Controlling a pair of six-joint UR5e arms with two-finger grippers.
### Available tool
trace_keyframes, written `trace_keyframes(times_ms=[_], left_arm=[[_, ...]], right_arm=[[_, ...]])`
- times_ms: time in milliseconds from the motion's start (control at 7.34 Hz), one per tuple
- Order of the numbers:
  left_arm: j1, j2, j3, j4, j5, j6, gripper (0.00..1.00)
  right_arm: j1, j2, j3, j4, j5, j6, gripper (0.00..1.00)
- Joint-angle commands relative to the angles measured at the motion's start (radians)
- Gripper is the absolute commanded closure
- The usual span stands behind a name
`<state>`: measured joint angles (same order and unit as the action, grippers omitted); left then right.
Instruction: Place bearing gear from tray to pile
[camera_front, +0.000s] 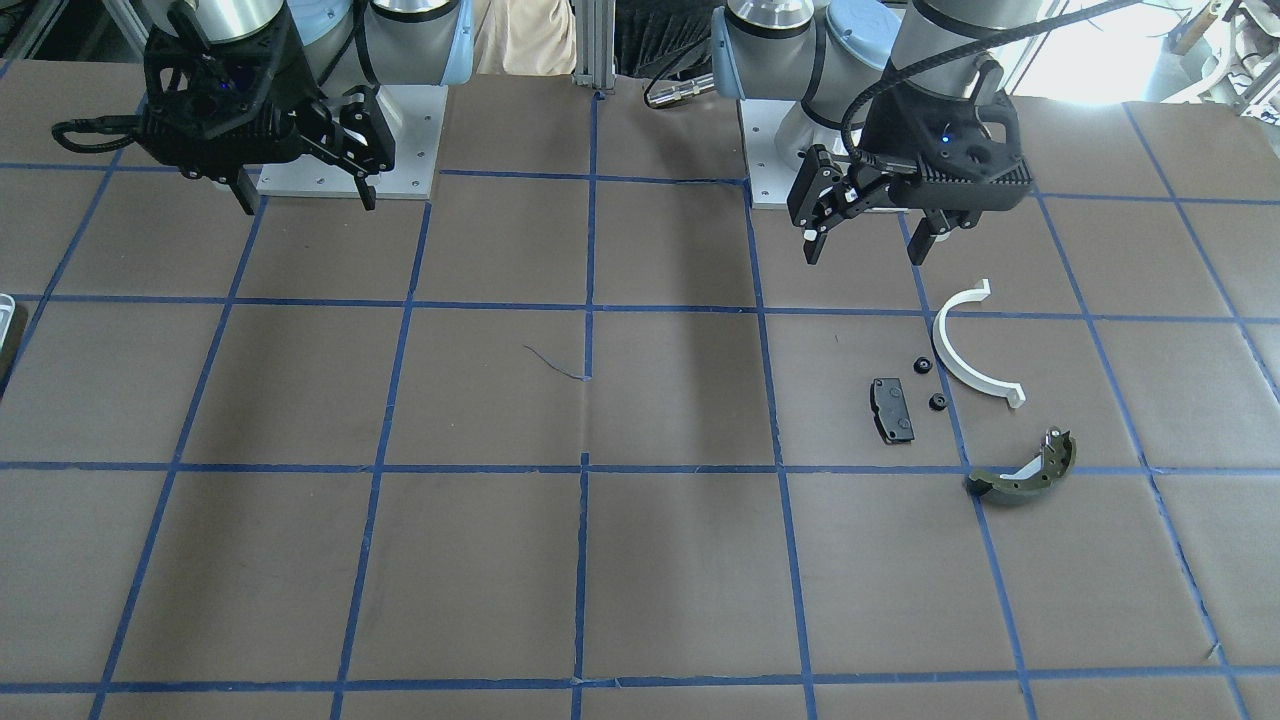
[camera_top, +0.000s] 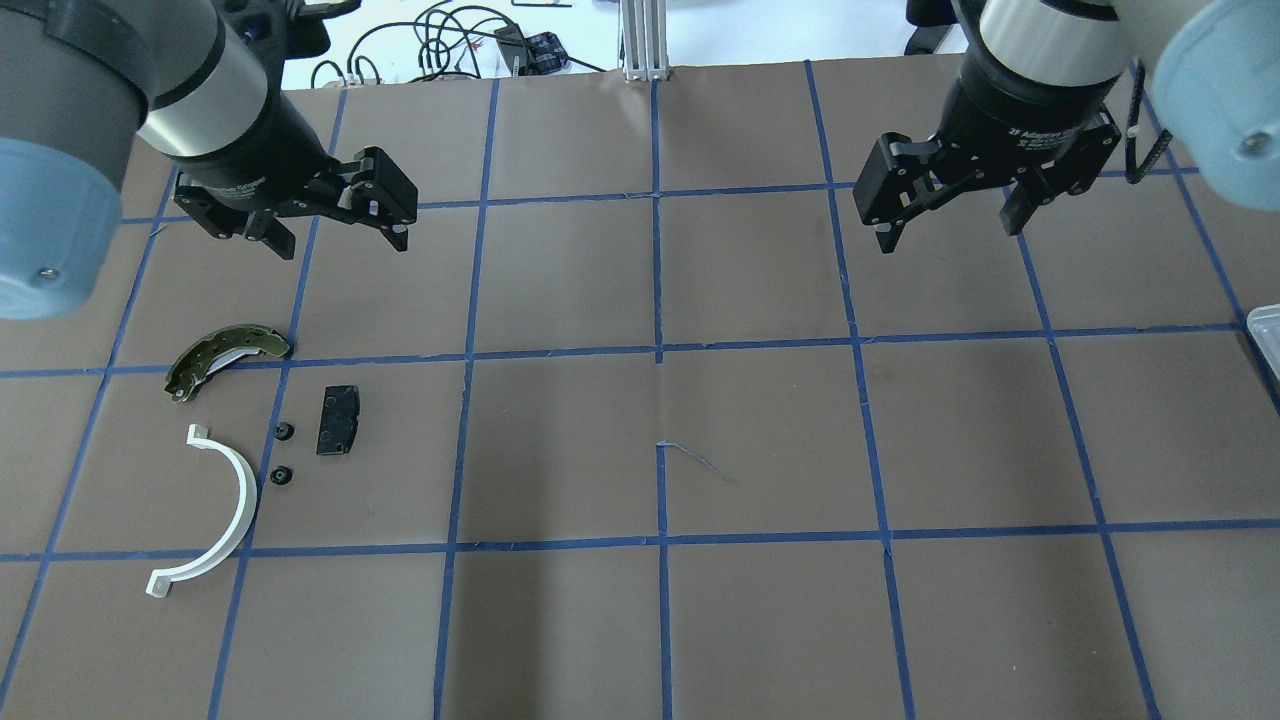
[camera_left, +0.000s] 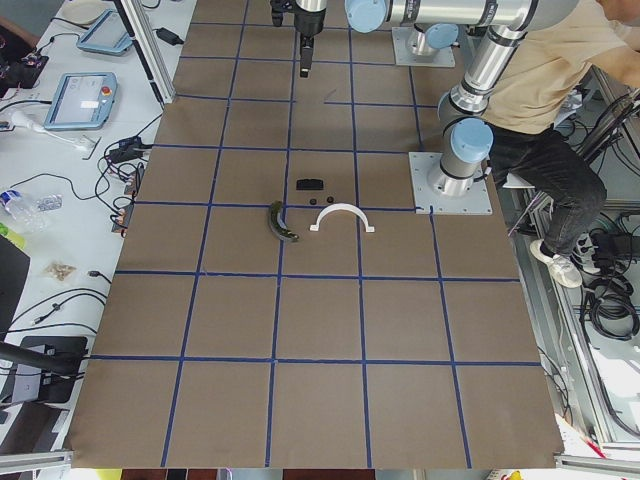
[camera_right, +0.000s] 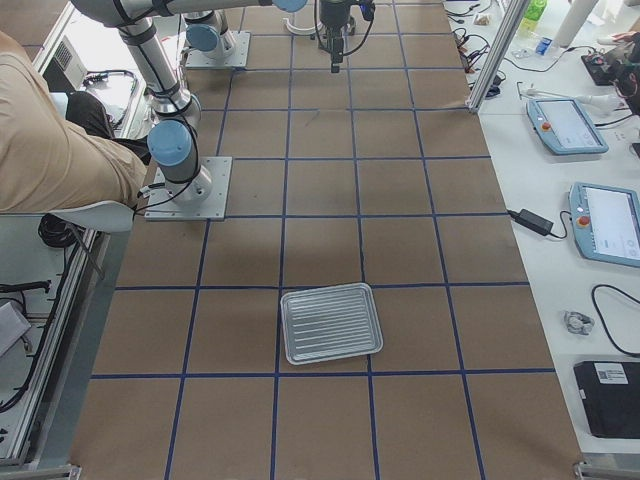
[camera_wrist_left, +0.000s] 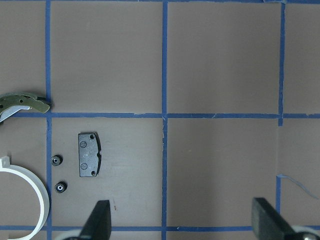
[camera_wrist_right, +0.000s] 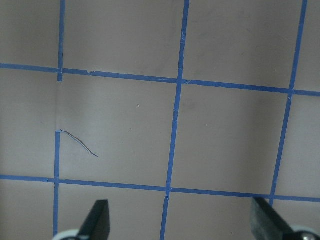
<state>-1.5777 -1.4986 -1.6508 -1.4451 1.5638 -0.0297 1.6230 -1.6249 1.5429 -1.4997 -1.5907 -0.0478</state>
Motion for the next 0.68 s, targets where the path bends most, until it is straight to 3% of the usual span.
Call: trace_keyframes(times_ms=[0, 545], left_arm=[[-0.001, 0.003, -0.004, -0.003, 0.001, 0.001, 0.00], [-0.002, 0.018, -0.037, 0.003, -0.004, 0.002, 0.00]], right_arm=[[0.000, 0.000, 0.000, -0.001, 0.000, 0.000, 0.00], [0.000, -0.001, 0.000, 0.001, 0.000, 0.000, 0.00]])
